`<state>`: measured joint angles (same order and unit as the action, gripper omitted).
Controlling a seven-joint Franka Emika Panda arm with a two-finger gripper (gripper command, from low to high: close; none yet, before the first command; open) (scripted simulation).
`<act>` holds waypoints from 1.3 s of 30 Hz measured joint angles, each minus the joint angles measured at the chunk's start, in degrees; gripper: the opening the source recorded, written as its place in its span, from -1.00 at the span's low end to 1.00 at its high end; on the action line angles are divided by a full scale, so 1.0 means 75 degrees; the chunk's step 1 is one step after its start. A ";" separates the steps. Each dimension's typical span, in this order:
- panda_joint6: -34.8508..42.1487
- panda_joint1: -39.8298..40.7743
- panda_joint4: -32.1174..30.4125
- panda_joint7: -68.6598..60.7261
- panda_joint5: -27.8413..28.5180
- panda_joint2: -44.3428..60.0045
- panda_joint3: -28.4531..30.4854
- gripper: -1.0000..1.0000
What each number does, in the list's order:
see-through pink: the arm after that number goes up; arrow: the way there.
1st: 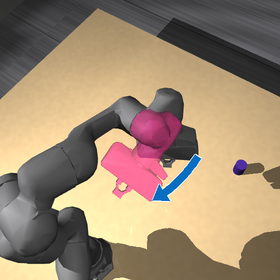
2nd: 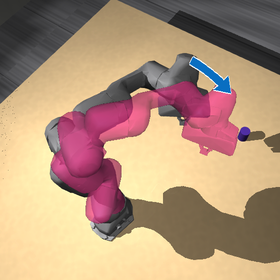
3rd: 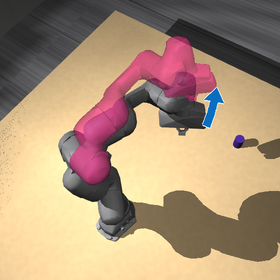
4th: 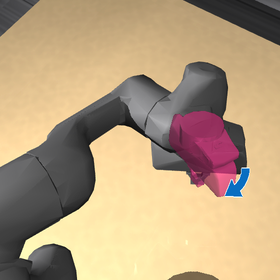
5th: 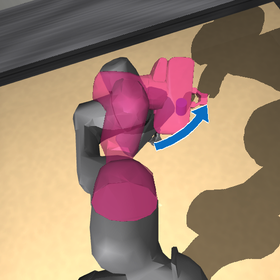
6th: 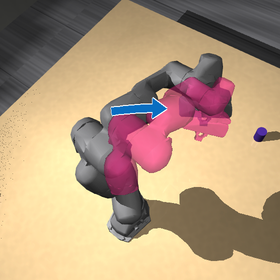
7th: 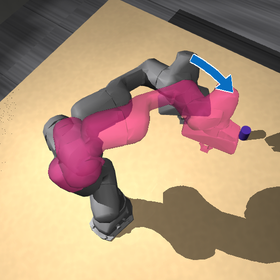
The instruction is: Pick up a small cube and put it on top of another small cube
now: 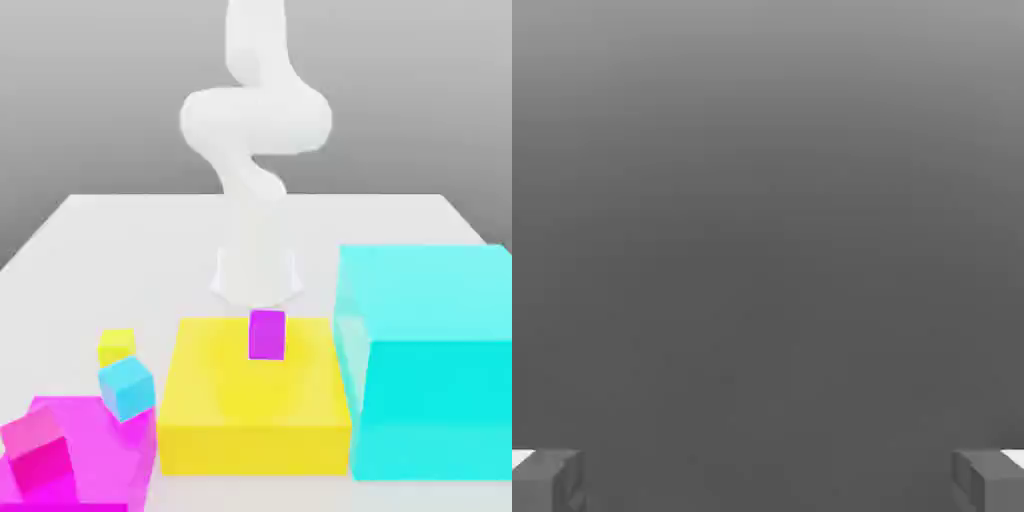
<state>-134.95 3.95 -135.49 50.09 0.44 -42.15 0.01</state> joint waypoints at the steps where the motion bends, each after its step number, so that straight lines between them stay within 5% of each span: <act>1: -0.0209 0.0242 -0.0236 0.0288 0.0043 0.0246 0.0015 0.00; 21: -0.4120 0.4284 -0.4580 0.5279 0.0401 0.4885 0.1138 0.00; 29: -0.5900 0.5152 -0.4386 0.4961 -0.0351 0.7058 0.0243 0.00; 30: -0.6124 0.5310 -0.4341 0.4962 -0.0332 0.7329 0.0099 -1.00; 39: -0.5867 0.5216 -0.4396 0.5077 -0.0198 0.7003 0.0218 -1.00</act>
<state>-178.96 43.07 -168.46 88.17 -1.04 10.37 1.65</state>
